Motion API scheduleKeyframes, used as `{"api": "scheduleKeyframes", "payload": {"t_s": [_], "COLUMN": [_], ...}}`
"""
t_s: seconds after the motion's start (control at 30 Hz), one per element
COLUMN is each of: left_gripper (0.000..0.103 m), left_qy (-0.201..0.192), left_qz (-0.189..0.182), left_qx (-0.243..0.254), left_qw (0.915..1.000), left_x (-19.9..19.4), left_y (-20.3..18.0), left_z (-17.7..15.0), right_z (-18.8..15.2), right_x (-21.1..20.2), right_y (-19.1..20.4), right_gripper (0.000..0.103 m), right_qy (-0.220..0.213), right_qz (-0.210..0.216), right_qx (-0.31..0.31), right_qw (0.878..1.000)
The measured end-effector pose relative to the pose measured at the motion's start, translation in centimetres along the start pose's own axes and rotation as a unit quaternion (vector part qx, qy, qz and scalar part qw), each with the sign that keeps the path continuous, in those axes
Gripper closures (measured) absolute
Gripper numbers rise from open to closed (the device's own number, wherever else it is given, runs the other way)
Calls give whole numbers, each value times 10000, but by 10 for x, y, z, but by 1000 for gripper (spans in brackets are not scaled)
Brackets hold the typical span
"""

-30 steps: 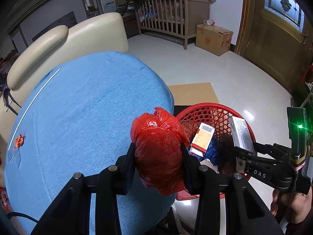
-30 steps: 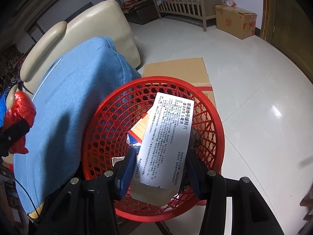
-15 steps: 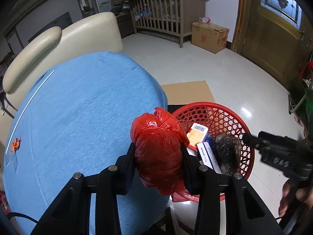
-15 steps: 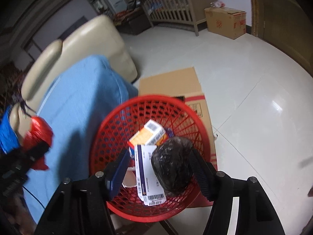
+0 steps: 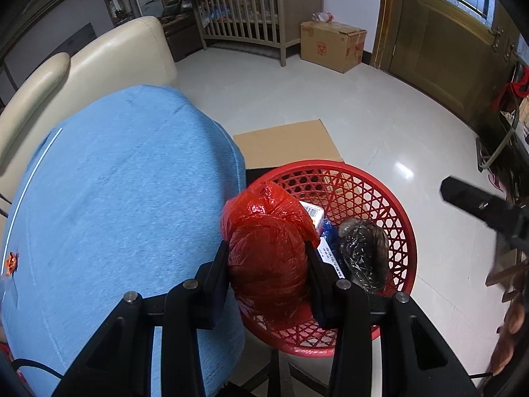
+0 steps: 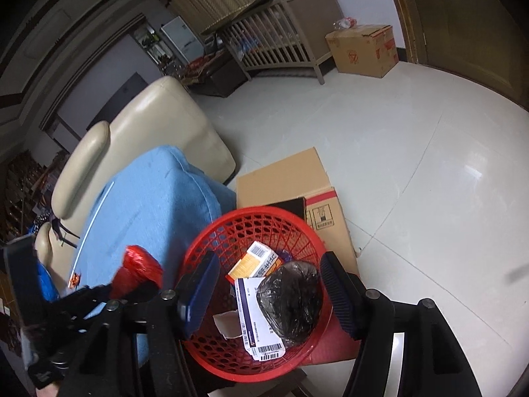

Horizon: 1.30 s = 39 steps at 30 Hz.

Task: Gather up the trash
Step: 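Move both tools back over the table toward the orange wrappers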

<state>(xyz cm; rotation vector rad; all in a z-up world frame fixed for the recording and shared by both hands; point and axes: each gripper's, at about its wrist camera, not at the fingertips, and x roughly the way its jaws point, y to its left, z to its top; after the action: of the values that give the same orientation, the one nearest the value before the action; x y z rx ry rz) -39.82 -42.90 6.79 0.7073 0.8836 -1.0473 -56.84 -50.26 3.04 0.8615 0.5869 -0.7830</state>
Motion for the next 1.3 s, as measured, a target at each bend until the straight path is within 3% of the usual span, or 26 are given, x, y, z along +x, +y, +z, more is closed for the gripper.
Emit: {"api": "scheduleKeyframes", "payload": {"t_s": [0.3,0.43,0.7,0.93,1.03,1.2,1.3], "left_gripper": [57,33,32,32,32,32,32], "left_qy": [168,321,75,-265,-359,-425,-491], "left_qz": [-81,-198,-236,1,288,629,823], "left_qx": [147,37,-359,-1015,-1309,-1942,-2436], "left_qw": [9997,9993,9990,9945,9903,9780,9651], "left_x": [17,25,1,-39,-53,-68,-79], "left_y": [-11,-9,26,99,135,204,249], "left_z": [7,13,12,-17,-37,-77,-104], "right_z": [9,11,12,5,-3,-20,-34], "right_x": [-16,-19,-24,-16,-7,11,24], "right_y": [-5,-4,9,41,64,108,142], "right_gripper": [36,36,36,36,35,35,35], "right_qy": [-272,-319,-394,-222,-75,237,444], "right_qz": [107,146,253,390,483,594,708], "right_qx": [77,74,-9,-286,-506,-944,-1254], "right_qw": [9995,9994,9989,9986,9975,9935,9886]}}
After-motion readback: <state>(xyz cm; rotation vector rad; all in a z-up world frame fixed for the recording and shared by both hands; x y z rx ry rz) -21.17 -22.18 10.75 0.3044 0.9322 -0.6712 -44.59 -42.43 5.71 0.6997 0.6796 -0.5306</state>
